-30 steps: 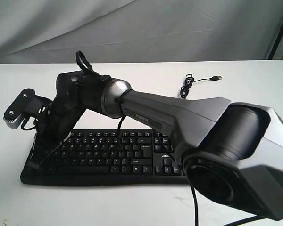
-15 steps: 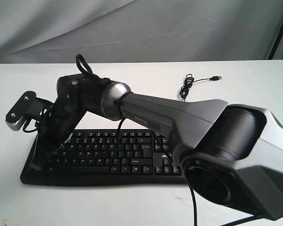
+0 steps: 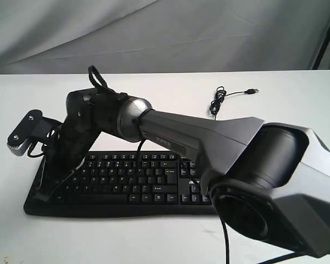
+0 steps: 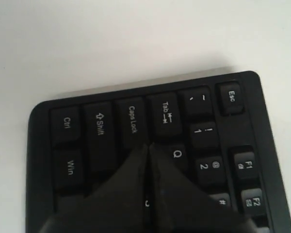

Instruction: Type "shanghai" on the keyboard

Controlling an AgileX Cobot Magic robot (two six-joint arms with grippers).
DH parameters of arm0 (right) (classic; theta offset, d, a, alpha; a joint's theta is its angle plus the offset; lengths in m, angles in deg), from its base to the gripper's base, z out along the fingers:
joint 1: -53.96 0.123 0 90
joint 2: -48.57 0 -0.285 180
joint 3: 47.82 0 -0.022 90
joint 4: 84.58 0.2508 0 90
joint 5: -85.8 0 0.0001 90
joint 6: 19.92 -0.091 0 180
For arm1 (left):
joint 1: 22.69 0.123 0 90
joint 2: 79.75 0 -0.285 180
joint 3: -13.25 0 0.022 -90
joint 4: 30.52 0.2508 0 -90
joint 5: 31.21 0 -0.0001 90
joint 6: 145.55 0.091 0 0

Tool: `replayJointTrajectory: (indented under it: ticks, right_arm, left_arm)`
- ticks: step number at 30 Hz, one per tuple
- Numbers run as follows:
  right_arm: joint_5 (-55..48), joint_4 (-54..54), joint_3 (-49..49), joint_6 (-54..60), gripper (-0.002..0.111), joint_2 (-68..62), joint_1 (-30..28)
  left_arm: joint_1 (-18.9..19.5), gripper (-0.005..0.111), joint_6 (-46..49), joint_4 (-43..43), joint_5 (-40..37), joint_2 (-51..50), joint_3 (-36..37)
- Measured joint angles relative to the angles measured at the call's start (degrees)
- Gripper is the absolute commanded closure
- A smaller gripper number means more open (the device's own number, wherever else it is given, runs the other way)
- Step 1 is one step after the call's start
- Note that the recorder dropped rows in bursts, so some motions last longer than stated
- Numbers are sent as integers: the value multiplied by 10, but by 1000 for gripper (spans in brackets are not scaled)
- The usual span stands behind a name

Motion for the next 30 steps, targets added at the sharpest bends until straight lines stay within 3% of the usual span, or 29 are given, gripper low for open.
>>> replayJointTrajectory:
  ticks: [5,8,10,14,30]
  right_arm:
    - [-60,-41,2,-6,108,50,-1]
    - [-67,-43,63,-12,108,94,-11]
    - [6,-43,213,-17,108,165,-28]
    - [144,12,396,10,108,249,-34]
    - [197,72,421,50,108,229,-34]
  left_arm:
    - [0,107,0,0,0,0,0]
    - [0,107,0,0,0,0,0]
    - [0,107,0,0,0,0,0]
    - [0,107,0,0,0,0,0]
    - [0,107,0,0,0,0,0]
